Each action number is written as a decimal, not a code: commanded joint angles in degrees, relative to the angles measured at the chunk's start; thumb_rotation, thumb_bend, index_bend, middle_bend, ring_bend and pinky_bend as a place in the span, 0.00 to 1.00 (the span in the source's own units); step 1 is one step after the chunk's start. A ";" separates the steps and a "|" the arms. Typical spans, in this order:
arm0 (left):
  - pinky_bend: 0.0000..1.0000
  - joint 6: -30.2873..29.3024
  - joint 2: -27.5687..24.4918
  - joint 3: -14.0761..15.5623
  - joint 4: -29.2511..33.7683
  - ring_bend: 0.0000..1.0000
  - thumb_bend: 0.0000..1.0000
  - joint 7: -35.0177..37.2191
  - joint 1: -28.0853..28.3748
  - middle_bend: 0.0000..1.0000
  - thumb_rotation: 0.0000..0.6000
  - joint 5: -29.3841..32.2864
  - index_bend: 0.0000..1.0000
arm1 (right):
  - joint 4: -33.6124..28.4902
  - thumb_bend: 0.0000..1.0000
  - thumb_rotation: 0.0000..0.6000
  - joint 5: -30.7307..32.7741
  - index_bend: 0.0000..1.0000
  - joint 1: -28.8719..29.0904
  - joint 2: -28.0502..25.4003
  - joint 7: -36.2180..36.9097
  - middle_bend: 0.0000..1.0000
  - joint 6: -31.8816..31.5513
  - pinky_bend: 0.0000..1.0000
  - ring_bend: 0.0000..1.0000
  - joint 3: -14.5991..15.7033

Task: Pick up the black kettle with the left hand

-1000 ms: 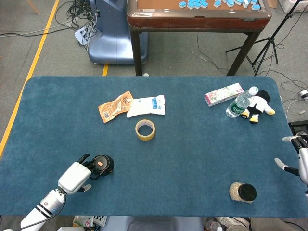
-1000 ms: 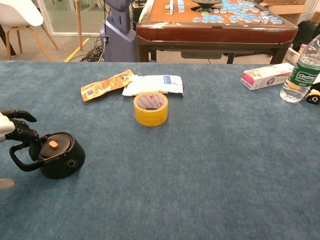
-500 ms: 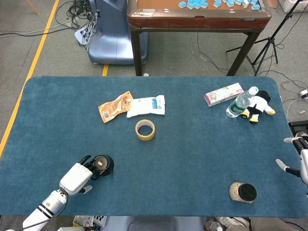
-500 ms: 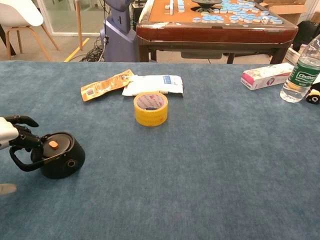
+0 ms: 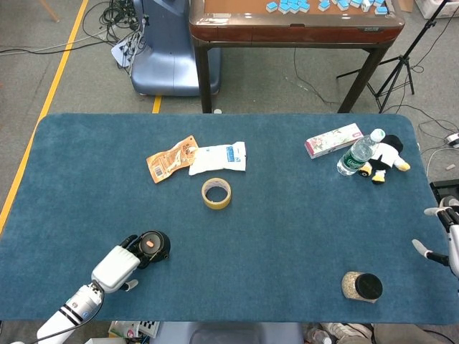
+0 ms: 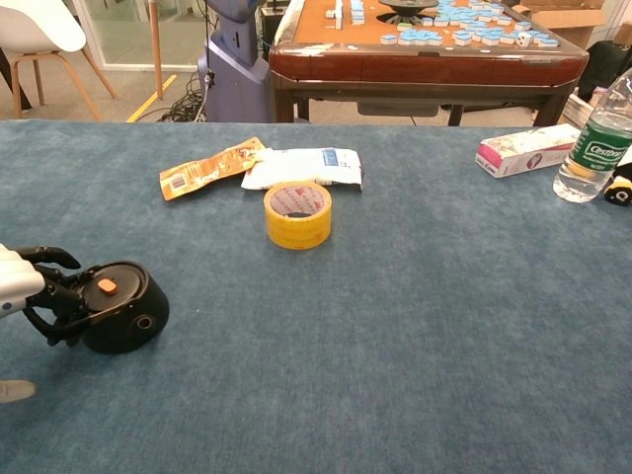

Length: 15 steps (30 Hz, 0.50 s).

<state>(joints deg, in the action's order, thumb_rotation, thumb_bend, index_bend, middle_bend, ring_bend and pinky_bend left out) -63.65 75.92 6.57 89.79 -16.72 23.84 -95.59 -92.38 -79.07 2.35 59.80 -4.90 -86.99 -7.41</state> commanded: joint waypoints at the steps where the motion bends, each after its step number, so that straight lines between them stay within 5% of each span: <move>1: 0.10 -0.06 0.22 0.18 -0.19 0.36 0.17 0.36 0.05 0.45 0.99 -0.29 0.47 | 0.03 0.14 1.00 0.02 0.36 -0.06 0.00 0.10 0.37 -0.01 0.20 0.24 0.03; 15: 0.09 -0.24 1.99 0.13 -1.39 0.50 0.17 1.00 0.32 0.63 0.98 -0.58 0.63 | 0.51 0.14 1.00 0.26 0.36 -0.66 0.05 1.00 0.37 -0.48 0.20 0.24 -0.01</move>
<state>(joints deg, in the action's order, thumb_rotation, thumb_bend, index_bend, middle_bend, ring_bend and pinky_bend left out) -63.89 77.90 6.70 88.39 -15.71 24.15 -96.18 -91.86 -78.81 1.69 59.86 -3.89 -87.46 -7.42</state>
